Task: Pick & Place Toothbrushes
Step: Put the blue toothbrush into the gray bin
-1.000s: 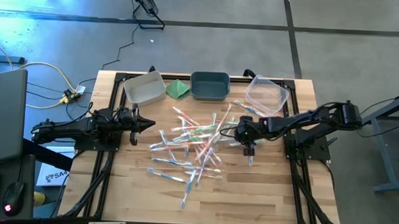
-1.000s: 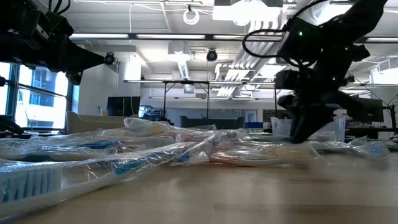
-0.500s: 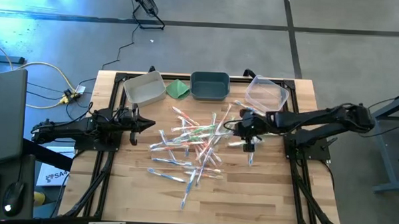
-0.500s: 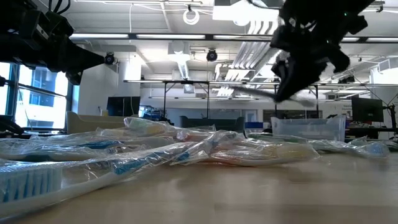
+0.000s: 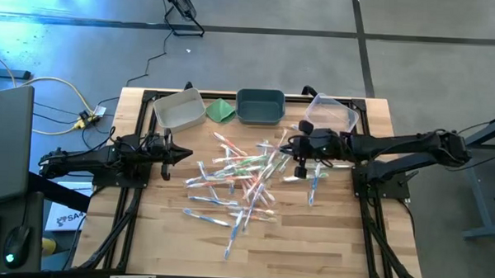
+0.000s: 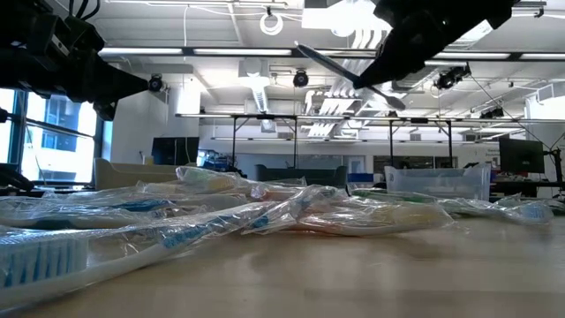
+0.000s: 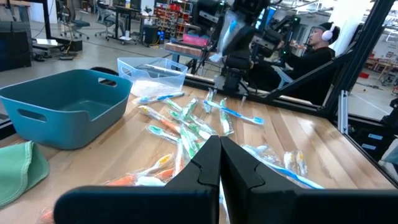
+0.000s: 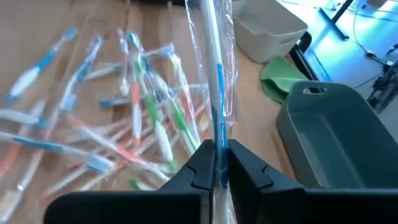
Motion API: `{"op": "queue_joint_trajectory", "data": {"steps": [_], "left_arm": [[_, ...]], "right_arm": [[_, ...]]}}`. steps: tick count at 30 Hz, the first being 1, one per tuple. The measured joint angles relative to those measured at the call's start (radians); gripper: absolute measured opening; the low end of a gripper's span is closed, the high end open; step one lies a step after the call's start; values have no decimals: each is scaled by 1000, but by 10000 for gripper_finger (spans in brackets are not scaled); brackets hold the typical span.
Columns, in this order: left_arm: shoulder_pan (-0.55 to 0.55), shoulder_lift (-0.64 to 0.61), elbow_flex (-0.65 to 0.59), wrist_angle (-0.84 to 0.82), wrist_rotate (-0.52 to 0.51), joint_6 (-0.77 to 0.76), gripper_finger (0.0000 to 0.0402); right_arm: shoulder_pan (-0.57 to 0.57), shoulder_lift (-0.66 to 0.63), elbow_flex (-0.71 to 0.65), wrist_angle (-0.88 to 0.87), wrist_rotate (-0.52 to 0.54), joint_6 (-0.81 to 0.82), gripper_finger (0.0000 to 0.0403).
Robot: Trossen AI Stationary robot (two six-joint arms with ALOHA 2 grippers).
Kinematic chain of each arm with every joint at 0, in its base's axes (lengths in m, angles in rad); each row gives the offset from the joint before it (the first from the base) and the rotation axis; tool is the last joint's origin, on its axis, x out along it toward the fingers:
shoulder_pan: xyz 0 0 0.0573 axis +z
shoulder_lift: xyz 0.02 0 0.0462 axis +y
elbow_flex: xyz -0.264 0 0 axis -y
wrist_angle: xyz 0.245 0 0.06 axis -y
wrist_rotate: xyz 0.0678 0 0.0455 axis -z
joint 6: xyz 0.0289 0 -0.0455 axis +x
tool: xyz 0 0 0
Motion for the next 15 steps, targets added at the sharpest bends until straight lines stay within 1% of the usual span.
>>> {"op": "queue_joint_trajectory", "data": {"steps": [5,7,15], "left_arm": [[0,0,0,5,0,0,0],[0,0,-3,28,-3,0,0],[0,0,-4,210,-29,31,0]], "right_arm": [[0,0,0,0,-64,36,18],[-2,0,0,10,-64,35,18],[-48,0,-1,114,-72,9,18]]}}
